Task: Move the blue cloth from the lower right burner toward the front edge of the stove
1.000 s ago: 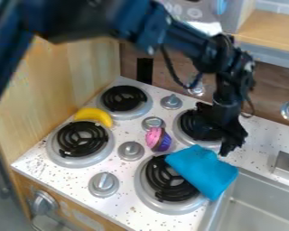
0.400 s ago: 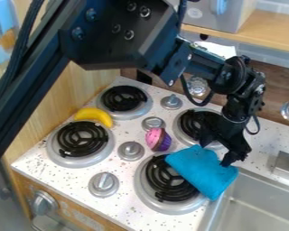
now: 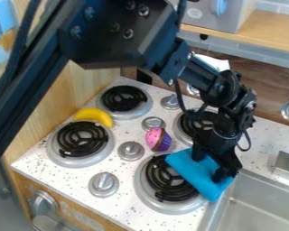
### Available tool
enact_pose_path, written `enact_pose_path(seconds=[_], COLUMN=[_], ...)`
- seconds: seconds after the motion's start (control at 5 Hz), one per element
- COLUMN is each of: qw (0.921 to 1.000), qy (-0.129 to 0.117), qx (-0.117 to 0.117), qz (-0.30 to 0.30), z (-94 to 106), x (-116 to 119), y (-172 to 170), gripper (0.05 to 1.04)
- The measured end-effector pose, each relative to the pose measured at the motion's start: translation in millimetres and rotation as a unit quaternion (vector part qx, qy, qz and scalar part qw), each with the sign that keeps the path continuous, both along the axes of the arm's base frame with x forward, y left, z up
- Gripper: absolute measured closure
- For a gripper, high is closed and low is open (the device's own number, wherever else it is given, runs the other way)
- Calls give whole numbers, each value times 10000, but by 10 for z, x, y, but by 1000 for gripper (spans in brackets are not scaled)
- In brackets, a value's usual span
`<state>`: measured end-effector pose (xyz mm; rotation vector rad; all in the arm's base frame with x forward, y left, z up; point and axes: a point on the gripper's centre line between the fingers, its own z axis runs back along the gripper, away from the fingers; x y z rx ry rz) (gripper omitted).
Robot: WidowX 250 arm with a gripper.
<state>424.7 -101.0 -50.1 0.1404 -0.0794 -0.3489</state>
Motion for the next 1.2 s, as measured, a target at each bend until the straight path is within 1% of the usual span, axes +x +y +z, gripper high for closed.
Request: enact_pose_path(seconds=[0.2,0.4,0.6,0.8,1.0,1.2], qw=[10000,10000,9998,9995,9994,9993], qy=[-3,55,95,116,168,252], qx=[-11,-18,-67,-138,-124,56], qz=[-29,-61,-142,-257,-282,-282], z=[11,1,14,14,11,4], x=[-52,-128,-268,-457,-639,-872], y=[-2,-27,-96,-205,-256,-239], gripper=[83,83,83,83,83,83])
